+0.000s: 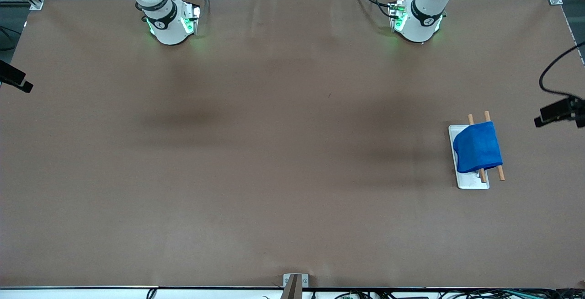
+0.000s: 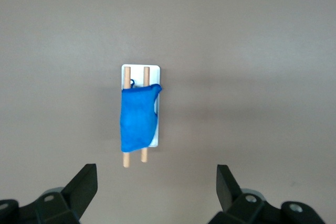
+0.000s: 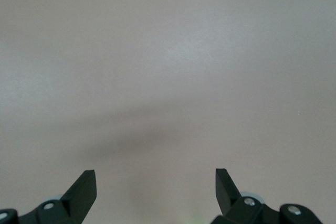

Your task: Right arm passes towel to left arm to hang

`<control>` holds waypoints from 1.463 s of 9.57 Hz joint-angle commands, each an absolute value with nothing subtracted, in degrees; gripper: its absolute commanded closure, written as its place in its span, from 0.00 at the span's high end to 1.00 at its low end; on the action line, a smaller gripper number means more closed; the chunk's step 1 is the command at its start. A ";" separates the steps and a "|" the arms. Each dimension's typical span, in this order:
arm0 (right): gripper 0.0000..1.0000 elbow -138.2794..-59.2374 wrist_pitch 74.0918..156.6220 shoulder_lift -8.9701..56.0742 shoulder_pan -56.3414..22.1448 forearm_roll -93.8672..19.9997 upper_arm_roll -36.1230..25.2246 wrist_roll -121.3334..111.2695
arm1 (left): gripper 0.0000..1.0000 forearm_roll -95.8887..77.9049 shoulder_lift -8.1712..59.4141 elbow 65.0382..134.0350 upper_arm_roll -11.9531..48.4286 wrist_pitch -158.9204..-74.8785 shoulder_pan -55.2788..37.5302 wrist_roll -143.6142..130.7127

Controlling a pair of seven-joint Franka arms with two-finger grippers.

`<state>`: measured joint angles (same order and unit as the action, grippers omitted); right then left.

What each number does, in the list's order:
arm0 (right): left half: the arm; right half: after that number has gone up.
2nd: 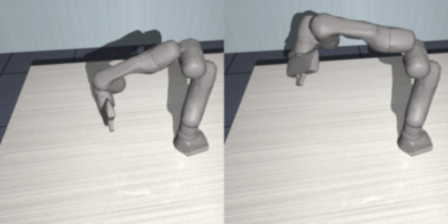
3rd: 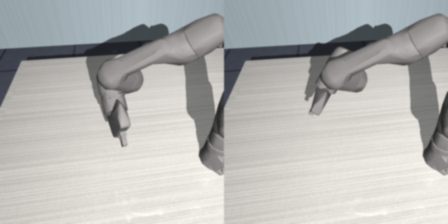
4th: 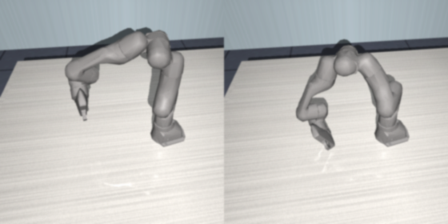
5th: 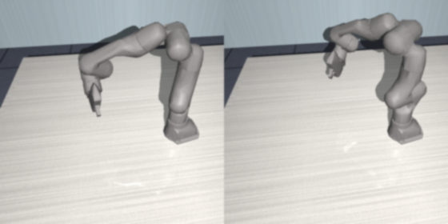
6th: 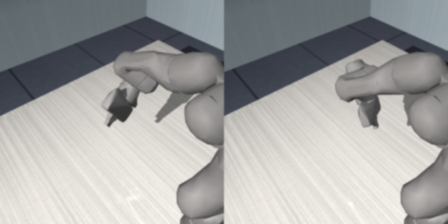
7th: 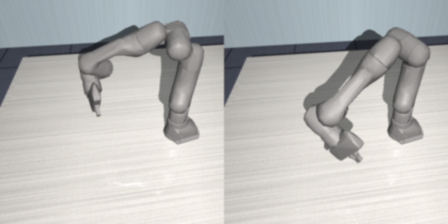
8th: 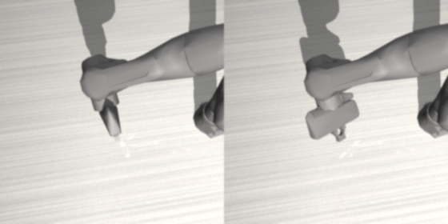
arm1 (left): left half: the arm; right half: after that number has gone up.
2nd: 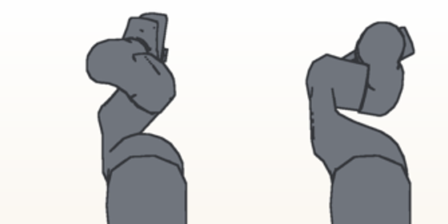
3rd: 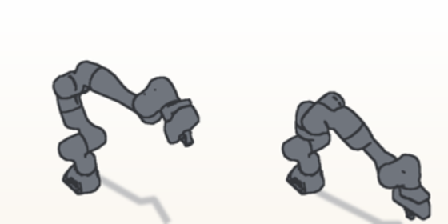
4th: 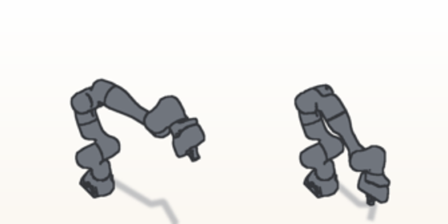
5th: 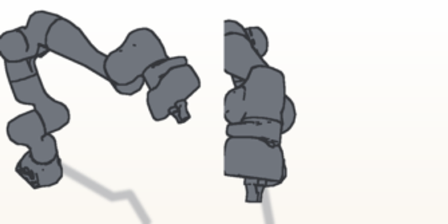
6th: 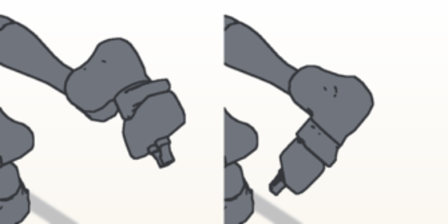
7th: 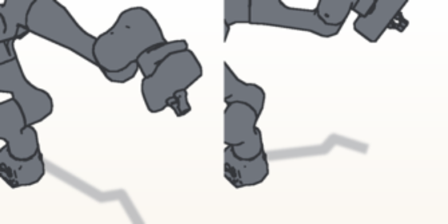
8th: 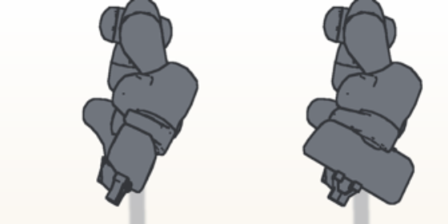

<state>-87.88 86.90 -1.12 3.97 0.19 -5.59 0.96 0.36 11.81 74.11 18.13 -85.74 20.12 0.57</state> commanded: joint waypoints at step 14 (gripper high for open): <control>1.00 -82.97 83.32 0.44 4.13 1.14 -5.45 2.64 | 1.00 -0.61 -7.21 92.82 10.63 -83.06 3.07 -3.69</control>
